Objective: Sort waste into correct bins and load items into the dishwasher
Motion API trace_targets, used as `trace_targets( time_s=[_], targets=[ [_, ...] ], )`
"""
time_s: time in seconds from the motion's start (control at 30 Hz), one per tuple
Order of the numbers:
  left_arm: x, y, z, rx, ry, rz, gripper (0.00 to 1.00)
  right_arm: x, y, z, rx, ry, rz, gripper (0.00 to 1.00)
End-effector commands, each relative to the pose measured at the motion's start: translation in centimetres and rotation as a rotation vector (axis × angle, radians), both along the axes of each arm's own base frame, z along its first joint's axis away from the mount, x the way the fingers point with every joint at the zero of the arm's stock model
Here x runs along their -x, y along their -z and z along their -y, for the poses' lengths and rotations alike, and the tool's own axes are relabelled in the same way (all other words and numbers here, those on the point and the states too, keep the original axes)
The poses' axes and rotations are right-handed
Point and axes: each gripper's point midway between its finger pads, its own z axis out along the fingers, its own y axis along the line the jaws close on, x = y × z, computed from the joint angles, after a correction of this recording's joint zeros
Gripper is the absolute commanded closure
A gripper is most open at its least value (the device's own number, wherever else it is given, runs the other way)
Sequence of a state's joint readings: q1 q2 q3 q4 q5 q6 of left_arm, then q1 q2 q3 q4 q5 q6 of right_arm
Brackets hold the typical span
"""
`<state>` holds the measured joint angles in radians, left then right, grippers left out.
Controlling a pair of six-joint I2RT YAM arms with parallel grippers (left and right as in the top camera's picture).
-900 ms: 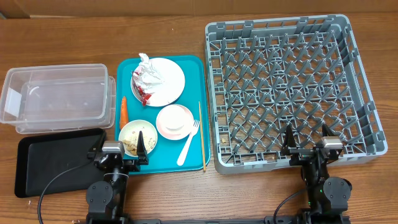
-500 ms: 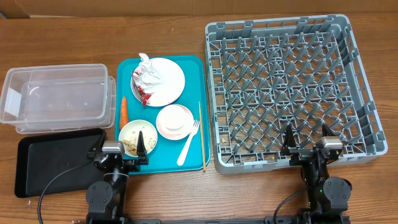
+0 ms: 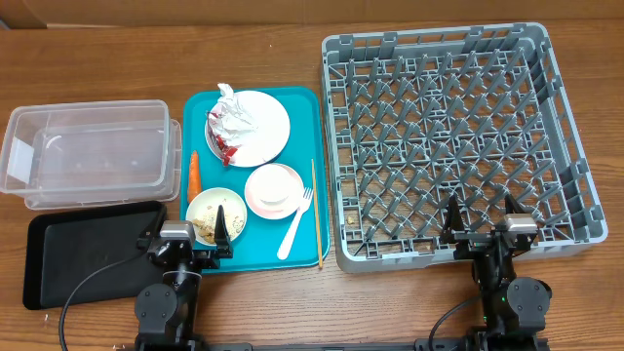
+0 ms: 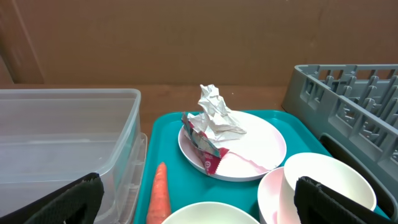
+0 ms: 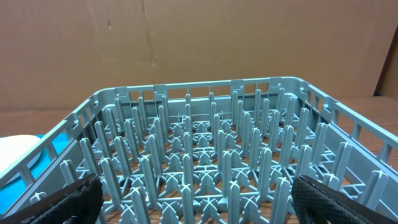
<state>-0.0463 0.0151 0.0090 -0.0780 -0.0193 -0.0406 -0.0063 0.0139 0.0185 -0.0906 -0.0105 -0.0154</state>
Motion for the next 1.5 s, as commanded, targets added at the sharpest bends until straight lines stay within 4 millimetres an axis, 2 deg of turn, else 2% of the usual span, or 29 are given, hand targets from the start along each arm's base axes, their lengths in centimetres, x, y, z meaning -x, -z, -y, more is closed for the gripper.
trace_targets(
  time_s=[0.0,0.8,0.87,1.0,1.03,1.17,1.23,1.27,1.33,1.37,1.47],
  targets=[
    [0.0,-0.1,-0.1,-0.027,-0.003,0.011,0.00,0.0,0.1,0.2,0.004,0.012,0.007,0.00],
    [0.0,-0.2,-0.1,-0.027,-0.004,0.012,0.00,0.0,0.1,0.2,0.004,0.012,0.007,0.00],
    [0.0,-1.1,-0.3,-0.037,-0.015,0.053,0.00,0.0,0.1,0.2,0.004,0.012,0.007,0.00],
    [0.3,-5.3,0.2,-0.045,0.012,0.185,0.00,0.0,0.1,0.2,0.004,0.012,0.007,0.00],
    [0.9,-8.5,0.2,-0.060,0.009,0.242,0.00,0.0,0.1,0.2,0.004,0.012,0.007,0.00],
    [1.4,-15.6,0.2,-0.074,0.011,0.281,0.00,0.0,0.1,0.2,0.004,0.012,0.007,0.00],
    [0.2,-18.2,0.7,-0.077,0.043,0.203,0.00,0.0,0.1,0.2,0.004,0.012,0.007,0.00],
    [-1.2,-19.6,1.2,-0.079,0.066,0.126,0.00,0.0,0.1,0.2,0.004,0.012,0.007,0.00],
    [-3.2,-20.8,1.5,-0.079,0.086,0.025,0.00,0.0,0.1,0.2,0.004,0.012,0.007,0.00],
    [-5.0,-21.5,1.9,-0.077,0.109,-0.063,0.00,0.0,0.1,0.2,0.004,0.012,0.007,0.00],
    [-8.7,-21.5,3.4,-0.056,0.191,-0.313,0.00,0.0,0.1,0.2,0.004,0.011,0.007,0.00]
  ],
)
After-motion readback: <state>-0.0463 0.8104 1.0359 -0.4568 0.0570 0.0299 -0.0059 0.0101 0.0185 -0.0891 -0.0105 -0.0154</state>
